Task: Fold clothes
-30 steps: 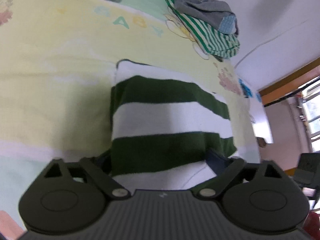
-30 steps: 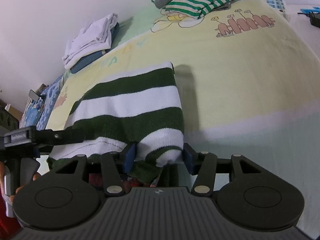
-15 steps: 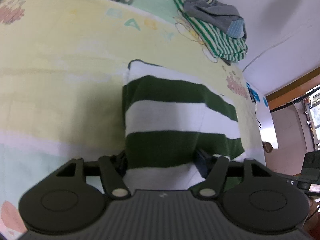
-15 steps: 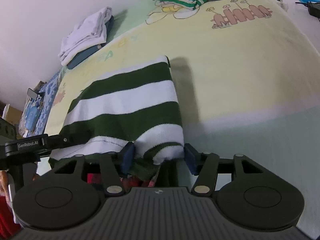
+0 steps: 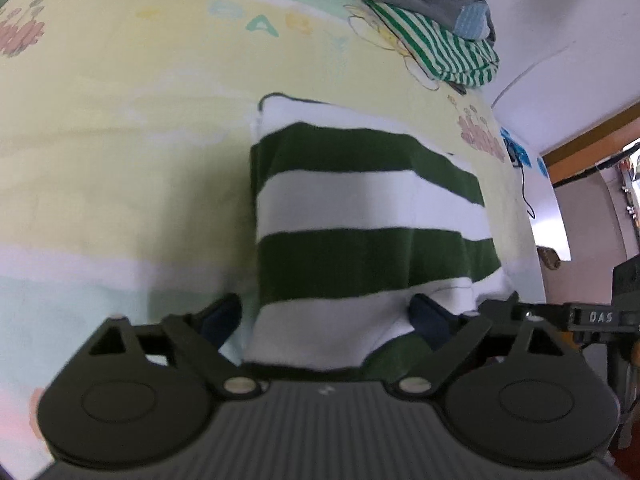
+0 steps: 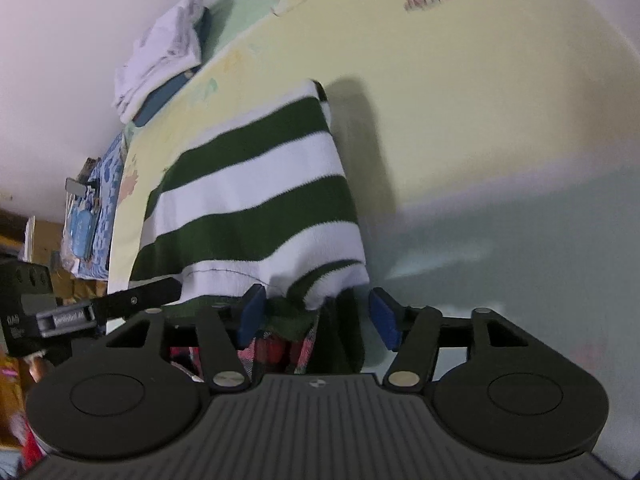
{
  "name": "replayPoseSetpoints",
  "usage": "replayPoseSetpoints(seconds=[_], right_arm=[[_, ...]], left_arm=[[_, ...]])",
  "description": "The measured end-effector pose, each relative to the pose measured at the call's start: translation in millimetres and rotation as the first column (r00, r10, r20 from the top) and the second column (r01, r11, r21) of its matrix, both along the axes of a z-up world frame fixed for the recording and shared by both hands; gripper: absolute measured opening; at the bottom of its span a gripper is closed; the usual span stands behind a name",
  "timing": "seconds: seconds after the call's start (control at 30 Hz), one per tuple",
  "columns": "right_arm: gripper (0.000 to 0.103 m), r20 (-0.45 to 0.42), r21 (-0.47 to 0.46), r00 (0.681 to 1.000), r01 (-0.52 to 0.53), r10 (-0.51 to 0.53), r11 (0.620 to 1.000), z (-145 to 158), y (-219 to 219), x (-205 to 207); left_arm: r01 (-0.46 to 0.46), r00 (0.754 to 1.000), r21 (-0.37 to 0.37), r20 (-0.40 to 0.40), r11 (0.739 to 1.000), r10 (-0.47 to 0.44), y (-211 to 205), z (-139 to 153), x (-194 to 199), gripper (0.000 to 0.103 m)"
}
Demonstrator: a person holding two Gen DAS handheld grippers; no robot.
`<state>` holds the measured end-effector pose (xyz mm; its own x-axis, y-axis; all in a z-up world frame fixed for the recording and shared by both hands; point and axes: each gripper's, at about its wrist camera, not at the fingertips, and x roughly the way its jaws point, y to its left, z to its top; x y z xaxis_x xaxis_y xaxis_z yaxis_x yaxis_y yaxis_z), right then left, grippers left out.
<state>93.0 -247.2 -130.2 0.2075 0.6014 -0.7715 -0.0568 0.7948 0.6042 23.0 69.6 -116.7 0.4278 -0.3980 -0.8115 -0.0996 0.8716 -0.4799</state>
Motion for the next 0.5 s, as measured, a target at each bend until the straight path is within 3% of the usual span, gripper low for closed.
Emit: replayPoseSetpoints(seconds=[0.1, 0.37, 0.5], right_arm=[[0.059, 0.004, 0.015, 0.999, -0.042, 0.042, 0.999, 1.6, 12.1, 3.0], [0.056, 0.104, -0.061, 0.989, -0.101, 0.107, 0.993, 7.5, 34.3, 1.0], [0.044, 0.148, -0.049, 0.984, -0.097, 0.103, 0.994, 7.3, 25.7, -6.0]], left_arm=[[0.004, 1.000, 0.002, 0.014, 1.000, -0.004, -6.4, -1.0, 1.8, 0.085], [-0.006, 0.999, 0.002, 0.048, 1.000, 0.006, -12.1, -1.8, 2.8, 0.082], [0.007, 0.996, 0.009, 0.088, 1.000, -0.007, -10.1, 2.4, -4.9, 0.066]])
